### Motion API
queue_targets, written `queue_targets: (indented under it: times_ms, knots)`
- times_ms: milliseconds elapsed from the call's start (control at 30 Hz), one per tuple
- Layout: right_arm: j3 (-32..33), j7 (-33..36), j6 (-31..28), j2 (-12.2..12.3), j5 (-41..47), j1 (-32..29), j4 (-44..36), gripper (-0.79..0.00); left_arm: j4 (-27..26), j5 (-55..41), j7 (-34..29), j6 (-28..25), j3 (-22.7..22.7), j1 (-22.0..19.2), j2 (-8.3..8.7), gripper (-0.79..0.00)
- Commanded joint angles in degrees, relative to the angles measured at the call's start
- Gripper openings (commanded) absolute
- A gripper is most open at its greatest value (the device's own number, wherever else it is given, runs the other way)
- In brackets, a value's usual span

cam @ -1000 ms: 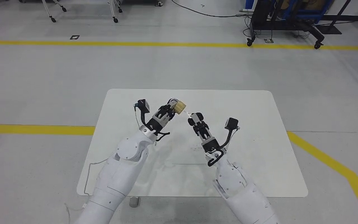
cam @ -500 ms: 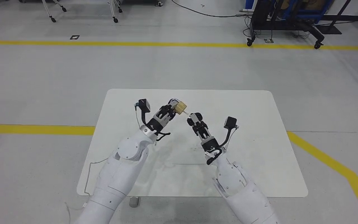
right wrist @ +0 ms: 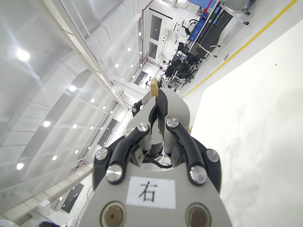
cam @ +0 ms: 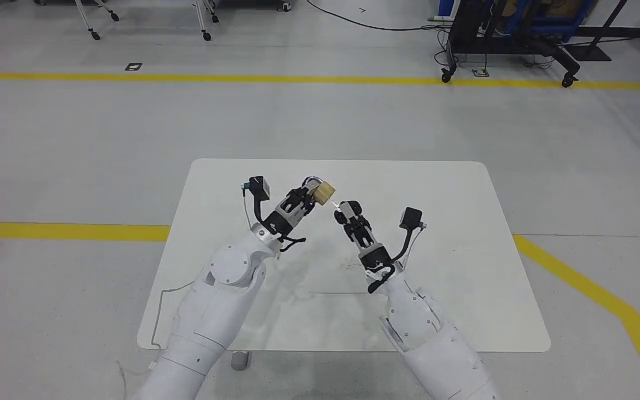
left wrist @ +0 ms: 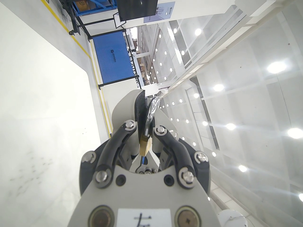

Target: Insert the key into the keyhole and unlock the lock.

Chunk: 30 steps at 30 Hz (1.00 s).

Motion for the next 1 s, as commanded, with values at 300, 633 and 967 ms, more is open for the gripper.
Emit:
queue_targets:
  times_ms: [300, 633, 967]
  knots:
    - [-0.09, -4.19, 0.45, -0.56, -2.06, 0.02, 0.41, -0.785, 0.50, -0.79, -0.22, 0.81, -0.78, -0.25, -0.03, -0.785]
    - [-0.81, -4.22, 0.40, -1.11, -1.91, 0.72, 1.32, -0.785, 0.39, -0.64, -0.59, 0.93, -0.87, -0.13, -0.08, -0.785]
    - [-0.20, -4.35, 0.07, -1.31, -2.13, 0.02, 0.71, -0.785, 0.49, -0.78, 0.03, 1.03, -1.11, -0.04, -0.19, -0.785]
